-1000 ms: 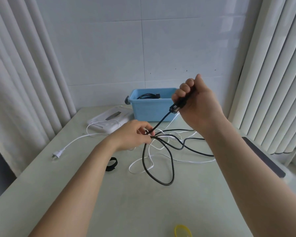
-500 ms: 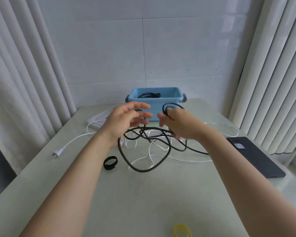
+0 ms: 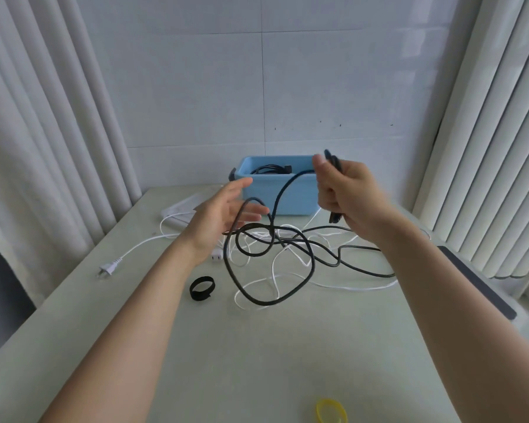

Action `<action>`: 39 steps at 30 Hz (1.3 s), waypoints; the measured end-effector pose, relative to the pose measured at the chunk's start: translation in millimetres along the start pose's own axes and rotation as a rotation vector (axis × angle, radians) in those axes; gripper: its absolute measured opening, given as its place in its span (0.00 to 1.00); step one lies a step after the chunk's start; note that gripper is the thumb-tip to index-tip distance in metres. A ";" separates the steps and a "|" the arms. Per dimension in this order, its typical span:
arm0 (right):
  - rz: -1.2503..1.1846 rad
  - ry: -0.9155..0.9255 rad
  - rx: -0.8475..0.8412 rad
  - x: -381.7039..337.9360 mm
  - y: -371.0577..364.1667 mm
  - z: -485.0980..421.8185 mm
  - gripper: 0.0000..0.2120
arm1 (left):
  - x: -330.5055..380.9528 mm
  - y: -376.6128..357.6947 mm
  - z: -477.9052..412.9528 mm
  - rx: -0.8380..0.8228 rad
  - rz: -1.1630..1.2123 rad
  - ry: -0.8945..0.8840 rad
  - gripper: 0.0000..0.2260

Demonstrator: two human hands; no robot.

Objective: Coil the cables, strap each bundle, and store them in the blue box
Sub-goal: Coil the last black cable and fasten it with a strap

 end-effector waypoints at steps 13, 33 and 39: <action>-0.560 -0.034 0.115 -30.8 9.0 -1.9 0.17 | -12.1 -44.4 5.0 -0.077 -0.478 -0.080 0.12; -0.745 -0.061 0.096 -30.4 22.7 -4.6 0.16 | -11.6 -75.5 7.8 -0.170 -0.258 -0.027 0.16; -1.256 -0.136 0.407 -13.5 44.3 -5.3 0.18 | -2.5 -64.5 11.0 -0.167 -0.361 -0.070 0.07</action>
Point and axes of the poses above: each hand's wrist, its own z-axis away from the middle knuckle, its own y-axis out of the back of the hand, x = y × z, the point moved 5 cm from there along -z, towards the middle knuckle, and after that the axes turned 10 degrees about y, right-handed, at the moved point
